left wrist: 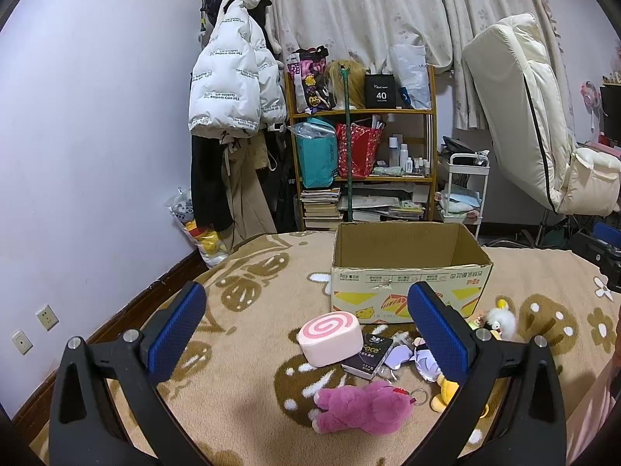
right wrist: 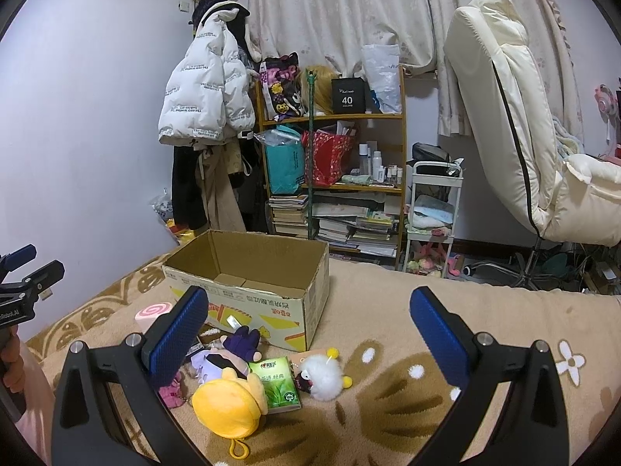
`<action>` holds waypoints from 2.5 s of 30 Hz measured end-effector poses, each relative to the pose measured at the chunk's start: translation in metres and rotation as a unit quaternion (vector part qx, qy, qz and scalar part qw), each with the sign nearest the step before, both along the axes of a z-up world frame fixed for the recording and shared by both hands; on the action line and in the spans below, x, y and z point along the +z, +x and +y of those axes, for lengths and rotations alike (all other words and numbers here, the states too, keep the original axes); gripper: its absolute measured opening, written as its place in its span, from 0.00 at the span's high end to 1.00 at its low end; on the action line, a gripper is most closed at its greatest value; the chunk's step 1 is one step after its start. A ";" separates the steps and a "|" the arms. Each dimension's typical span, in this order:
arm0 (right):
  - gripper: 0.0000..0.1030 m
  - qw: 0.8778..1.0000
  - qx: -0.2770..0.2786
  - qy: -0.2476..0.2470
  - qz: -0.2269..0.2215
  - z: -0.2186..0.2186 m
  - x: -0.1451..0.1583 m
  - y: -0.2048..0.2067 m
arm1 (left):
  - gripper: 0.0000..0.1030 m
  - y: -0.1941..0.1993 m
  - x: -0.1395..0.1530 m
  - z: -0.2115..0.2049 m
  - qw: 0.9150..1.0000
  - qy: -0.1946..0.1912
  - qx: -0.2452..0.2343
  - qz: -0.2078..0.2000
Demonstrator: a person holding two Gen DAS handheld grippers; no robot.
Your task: Organize soft objects
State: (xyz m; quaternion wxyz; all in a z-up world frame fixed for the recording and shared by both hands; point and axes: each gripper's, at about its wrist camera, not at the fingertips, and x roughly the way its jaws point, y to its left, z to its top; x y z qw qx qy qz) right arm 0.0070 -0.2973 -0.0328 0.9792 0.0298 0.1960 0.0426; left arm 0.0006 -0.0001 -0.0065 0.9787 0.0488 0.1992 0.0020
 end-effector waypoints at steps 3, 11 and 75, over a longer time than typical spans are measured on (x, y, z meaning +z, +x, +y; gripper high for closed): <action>0.00 1.000 0.000 0.000 0.000 0.000 0.000 0.000 | 0.01 0.000 0.000 0.000 1.000 0.000 0.001 0.001; 0.00 1.000 0.000 0.001 0.001 0.001 -0.001 0.001 | 0.01 0.000 0.000 -0.001 1.000 0.000 0.001 0.001; 0.00 0.999 0.003 -0.009 0.045 0.006 -0.016 0.019 | 0.01 0.041 -0.012 0.008 0.996 -0.015 0.010 0.091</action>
